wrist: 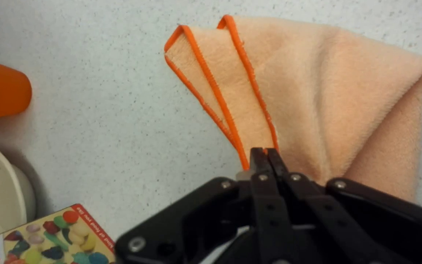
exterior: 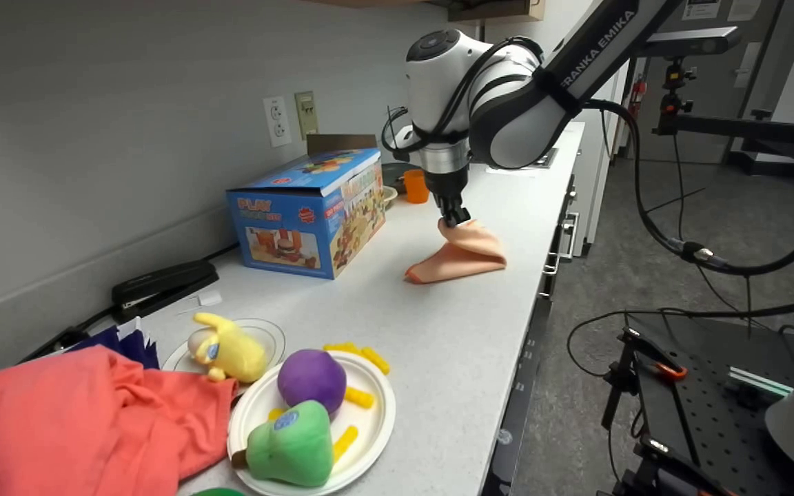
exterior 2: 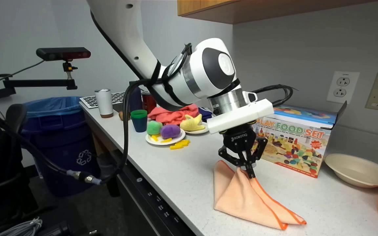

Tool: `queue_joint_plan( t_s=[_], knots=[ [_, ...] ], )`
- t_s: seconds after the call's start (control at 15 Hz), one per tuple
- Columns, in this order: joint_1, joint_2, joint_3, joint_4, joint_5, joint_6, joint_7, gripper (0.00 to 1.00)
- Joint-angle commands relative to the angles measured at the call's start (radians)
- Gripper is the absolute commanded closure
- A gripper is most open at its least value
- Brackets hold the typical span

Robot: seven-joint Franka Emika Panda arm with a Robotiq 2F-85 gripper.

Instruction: Fold the cloth on the counter

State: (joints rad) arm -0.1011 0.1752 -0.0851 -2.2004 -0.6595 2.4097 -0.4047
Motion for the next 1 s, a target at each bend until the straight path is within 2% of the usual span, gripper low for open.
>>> queue_joint_plan(
  t_s=[0.0, 0.73, 0.8, 0.87, 0.93],
  knots=[
    [0.007, 0.027, 0.014, 0.031, 0.015, 0.031, -0.037, 0.99],
    [0.036, 0.072, 0.079, 0.065, 0.072, 0.031, -0.062, 0.99],
    [0.038, 0.076, 0.08, 0.067, 0.072, 0.028, -0.063, 0.72],
    [0.039, 0.079, 0.081, 0.068, 0.071, 0.028, -0.063, 0.71],
    [0.04, 0.081, 0.081, 0.069, 0.067, 0.027, -0.065, 0.64]
  ],
)
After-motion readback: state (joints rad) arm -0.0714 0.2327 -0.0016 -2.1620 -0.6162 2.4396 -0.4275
